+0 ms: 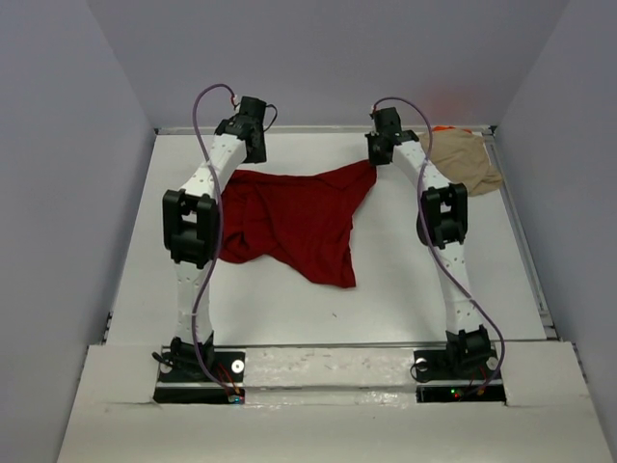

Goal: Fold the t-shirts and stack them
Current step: Flatten the tshirt out

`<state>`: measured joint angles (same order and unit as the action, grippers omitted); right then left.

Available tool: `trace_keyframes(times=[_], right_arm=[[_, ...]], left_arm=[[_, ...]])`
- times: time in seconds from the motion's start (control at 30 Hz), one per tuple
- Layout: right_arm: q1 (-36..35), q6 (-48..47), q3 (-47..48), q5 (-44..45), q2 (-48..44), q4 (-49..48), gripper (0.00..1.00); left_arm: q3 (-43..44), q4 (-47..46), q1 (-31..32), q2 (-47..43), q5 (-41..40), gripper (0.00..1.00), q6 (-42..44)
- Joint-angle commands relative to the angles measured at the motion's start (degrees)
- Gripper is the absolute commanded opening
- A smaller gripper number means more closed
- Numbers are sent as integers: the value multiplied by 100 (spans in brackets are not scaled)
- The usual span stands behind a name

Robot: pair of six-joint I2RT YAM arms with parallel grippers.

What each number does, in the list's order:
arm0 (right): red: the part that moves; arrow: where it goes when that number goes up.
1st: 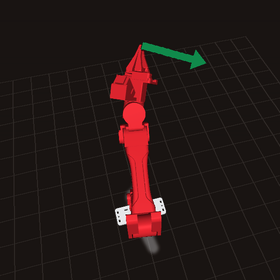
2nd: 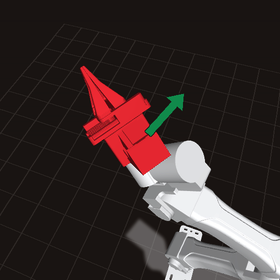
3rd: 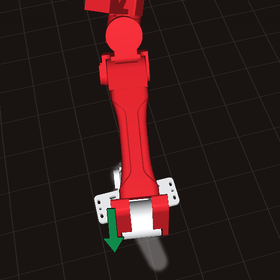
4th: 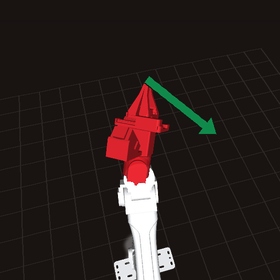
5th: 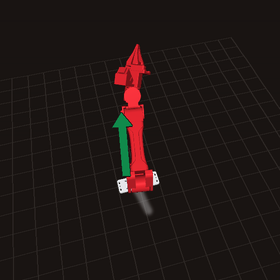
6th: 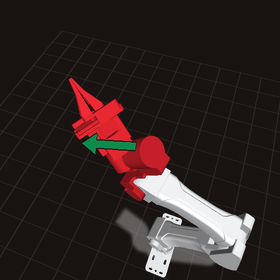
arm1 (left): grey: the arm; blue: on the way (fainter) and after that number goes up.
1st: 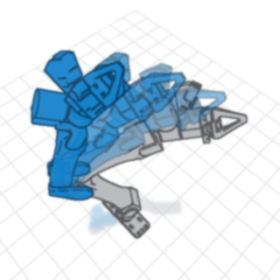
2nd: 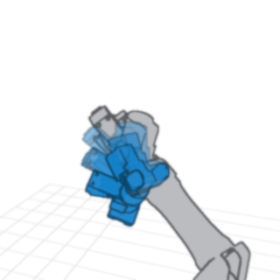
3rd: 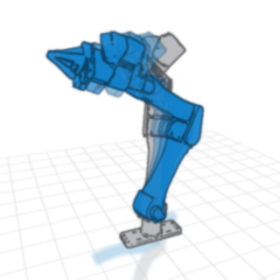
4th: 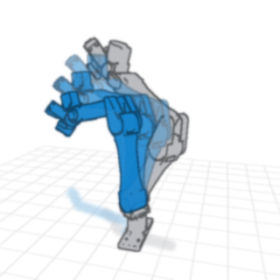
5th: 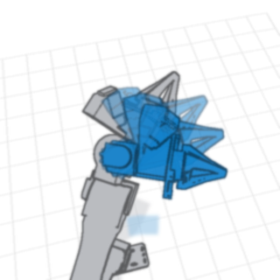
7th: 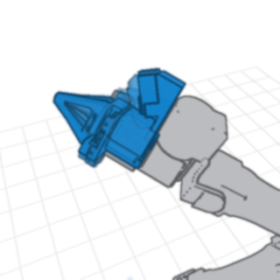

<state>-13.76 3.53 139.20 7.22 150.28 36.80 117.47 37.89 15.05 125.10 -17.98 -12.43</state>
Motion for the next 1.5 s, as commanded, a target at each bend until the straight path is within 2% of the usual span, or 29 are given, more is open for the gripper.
trace_keyframes(times=[0.0, 0.03, 0.07, 0.17, 0.23, 0.5, 0.63, 0.73, 0.83, 0.87, 0.9, 0.93, 1.03, 1.1, 1.2, 1.3, 1.47], right_arm=[[145, 95, 433, -352, 204, 372, 9], [145, 147, 442, -432, 151, 407, 34], [145, 191, 294, -606, 55, 399, 74], [145, 271, -163, -678, -566, 136, 89], [-3, 97, -646, -582, -1085, -171, 93], [-268, -203, -1630, 313, -2422, -384, 99], [-460, 76, -2211, 342, -3240, -576, 100], [-461, 306, -2782, 25, -3688, -603, 94], [-523, 385, -3397, 7, -3979, -691, 89], [-523, 403, -3538, -10, -4154, -726, 84], [-523, 438, -3740, -37, -4225, -744, 80], [-523, 508, -3829, -98, -4296, -770, 70], [-523, 605, -4198, -449, -4603, -945, 62], [-523, 640, -4391, -485, -4823, -1025, 63], [-575, 666, -4655, -502, -4981, -1087, 71], [-698, 684, -4857, -494, -5192, -1087, 73], [-751, 667, -5227, -476, -5719, -1148, 75]], left_arm=[[12, -63, 367, -294, 382, 60, 292], [74, -10, 446, -241, 426, 60, 328], [118, 69, 568, -188, 427, 60, 329], [153, 0, 710, -135, 287, 61, 311], [302, -1, 859, -91, 295, 60, 328], [505, -299, 1333, -169, 348, 50, 434], [303, -607, 1422, -319, 391, 46, 487], [417, -494, 1475, -188, 540, 39, 504], [566, -274, 1527, 14, 611, 36, 548], [549, -212, 1580, 32, 663, 30, 574], [427, -212, 1615, -3, 655, 29, 566], [348, -255, 1659, -38, 673, 29, 566], [162, -291, 1799, -38, 778, 28, 566], [197, -194, 1887, 58, 787, 27, 566], [276, -124, 2116, 137, 752, 24, 583], [452, -28, 2300, 304, 857, 25, 610], [558, 8, 2485, 524, 989, 34, 636]])
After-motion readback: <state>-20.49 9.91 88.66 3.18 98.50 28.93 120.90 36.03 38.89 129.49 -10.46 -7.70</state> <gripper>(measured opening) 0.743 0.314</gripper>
